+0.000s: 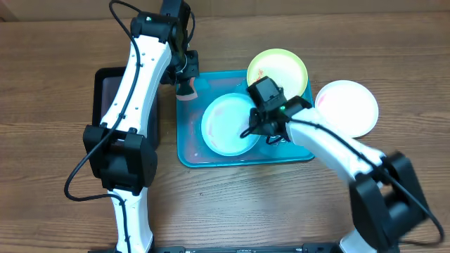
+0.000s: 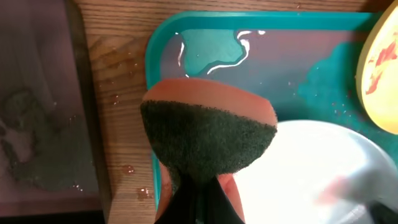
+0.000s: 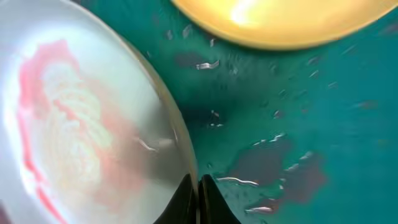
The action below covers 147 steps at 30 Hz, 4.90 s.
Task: Clean dirty plates on tray and stack at the side
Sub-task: 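Tilt the blue plate up with right gripper and lift it off the tray, then place the blue plate onto the white plate beside the tray, then move right gripper to the yellow plate and grasp its rim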
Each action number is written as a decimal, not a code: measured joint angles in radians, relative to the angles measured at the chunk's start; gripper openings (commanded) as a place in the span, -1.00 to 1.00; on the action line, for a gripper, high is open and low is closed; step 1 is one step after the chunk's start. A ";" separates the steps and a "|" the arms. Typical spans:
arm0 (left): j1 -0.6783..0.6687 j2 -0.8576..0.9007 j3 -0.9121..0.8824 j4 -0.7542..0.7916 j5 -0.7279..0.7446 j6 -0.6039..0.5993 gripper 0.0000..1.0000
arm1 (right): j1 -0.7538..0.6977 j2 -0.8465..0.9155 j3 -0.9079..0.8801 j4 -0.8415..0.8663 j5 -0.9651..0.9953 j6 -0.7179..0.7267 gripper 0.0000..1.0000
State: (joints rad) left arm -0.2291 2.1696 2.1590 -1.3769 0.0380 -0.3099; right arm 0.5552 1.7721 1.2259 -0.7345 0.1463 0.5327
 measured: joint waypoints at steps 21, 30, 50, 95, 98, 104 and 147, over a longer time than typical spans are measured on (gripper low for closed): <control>0.000 0.000 -0.214 0.132 0.037 -0.002 -0.91 | 0.470 -0.117 0.019 -0.219 1.288 0.106 -0.93; 0.000 0.000 -0.214 0.136 0.037 -0.002 -0.92 | 0.481 -0.117 0.019 -0.225 1.378 0.099 -0.93; 0.000 0.000 -0.214 0.136 0.038 -0.002 -0.92 | 0.168 -0.117 0.019 -0.216 0.636 0.127 -0.93; 0.000 0.000 -0.214 0.145 0.038 -0.002 -0.91 | -0.882 0.120 0.254 -0.303 -0.226 -0.113 0.24; 0.000 0.000 -0.214 0.145 0.038 -0.002 -0.92 | -0.835 0.119 0.301 -0.264 -0.281 -0.136 0.36; 0.000 0.000 -0.214 0.148 0.038 -0.002 -0.92 | -0.678 0.131 0.289 -0.121 -0.341 -0.140 0.34; 0.000 0.000 -0.214 0.155 0.038 -0.002 -0.92 | -0.175 0.329 0.267 -0.109 -0.345 -0.122 0.23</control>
State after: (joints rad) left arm -0.2295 2.1696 1.9450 -1.2217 0.0761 -0.3119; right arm 0.3798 2.1010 1.4929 -0.8433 -0.1986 0.4110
